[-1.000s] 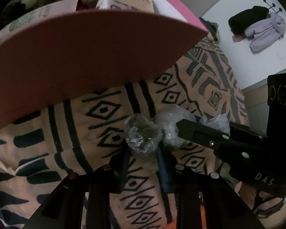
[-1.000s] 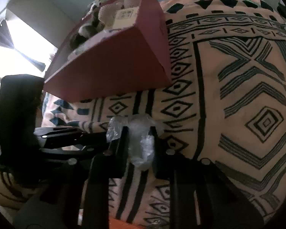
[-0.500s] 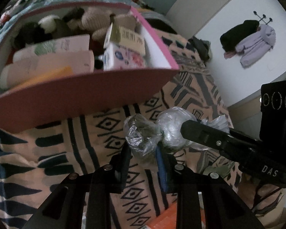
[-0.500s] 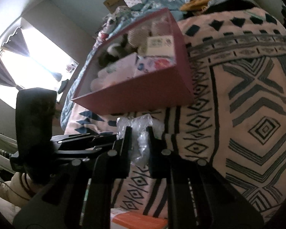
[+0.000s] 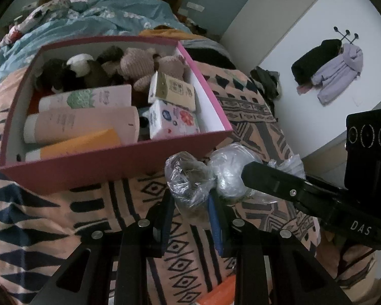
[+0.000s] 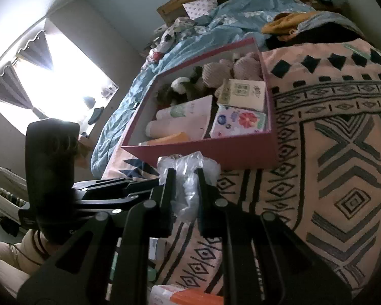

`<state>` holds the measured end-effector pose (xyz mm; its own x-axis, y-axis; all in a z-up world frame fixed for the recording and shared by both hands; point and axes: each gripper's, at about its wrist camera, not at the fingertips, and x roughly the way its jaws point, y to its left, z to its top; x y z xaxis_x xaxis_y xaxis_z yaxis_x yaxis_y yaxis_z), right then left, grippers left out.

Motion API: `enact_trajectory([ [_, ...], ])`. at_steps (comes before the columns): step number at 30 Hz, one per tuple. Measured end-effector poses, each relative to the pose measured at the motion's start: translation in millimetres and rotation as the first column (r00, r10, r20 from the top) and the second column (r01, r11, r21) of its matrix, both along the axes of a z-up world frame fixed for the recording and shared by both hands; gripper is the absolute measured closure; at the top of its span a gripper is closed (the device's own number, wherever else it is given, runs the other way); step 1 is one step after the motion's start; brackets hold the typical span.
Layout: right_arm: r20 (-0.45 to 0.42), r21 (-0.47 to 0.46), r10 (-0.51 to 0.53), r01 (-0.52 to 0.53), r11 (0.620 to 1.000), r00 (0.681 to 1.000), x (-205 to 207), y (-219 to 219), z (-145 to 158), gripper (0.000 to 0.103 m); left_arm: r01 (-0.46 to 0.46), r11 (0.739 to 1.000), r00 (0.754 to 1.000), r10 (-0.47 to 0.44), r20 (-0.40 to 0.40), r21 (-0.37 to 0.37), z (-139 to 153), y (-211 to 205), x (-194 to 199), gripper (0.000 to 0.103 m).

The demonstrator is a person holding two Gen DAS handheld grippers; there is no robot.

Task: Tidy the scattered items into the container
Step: 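Lift the clear plastic bag with both grippers toward the pink box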

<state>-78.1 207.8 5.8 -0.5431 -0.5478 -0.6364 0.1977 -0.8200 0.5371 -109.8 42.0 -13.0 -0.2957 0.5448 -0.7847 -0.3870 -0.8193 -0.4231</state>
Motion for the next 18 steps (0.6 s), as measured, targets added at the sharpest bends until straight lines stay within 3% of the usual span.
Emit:
enact_trajectory([
  [10,-0.031,0.014,0.033,-0.033,0.999,0.999,-7.5,-9.4,11.7,0.087,-0.015,1.000,0.999,0.015,-0.050,0.013,16.6,-6.0,-4.7,0.079],
  [12,-0.048,0.014,0.025,-0.024,1.000,0.999,-7.6,-9.6,14.7,0.092,-0.007,1.000,0.999,0.008,-0.048,0.026,18.1,-5.7,-5.2,0.079],
  [18,-0.018,0.013,0.045,-0.044,0.999,0.999,-14.0,-12.0,5.2,0.094,0.006,1.000,1.000,-0.006,-0.027,0.006,7.3,-1.0,-6.6,0.079],
])
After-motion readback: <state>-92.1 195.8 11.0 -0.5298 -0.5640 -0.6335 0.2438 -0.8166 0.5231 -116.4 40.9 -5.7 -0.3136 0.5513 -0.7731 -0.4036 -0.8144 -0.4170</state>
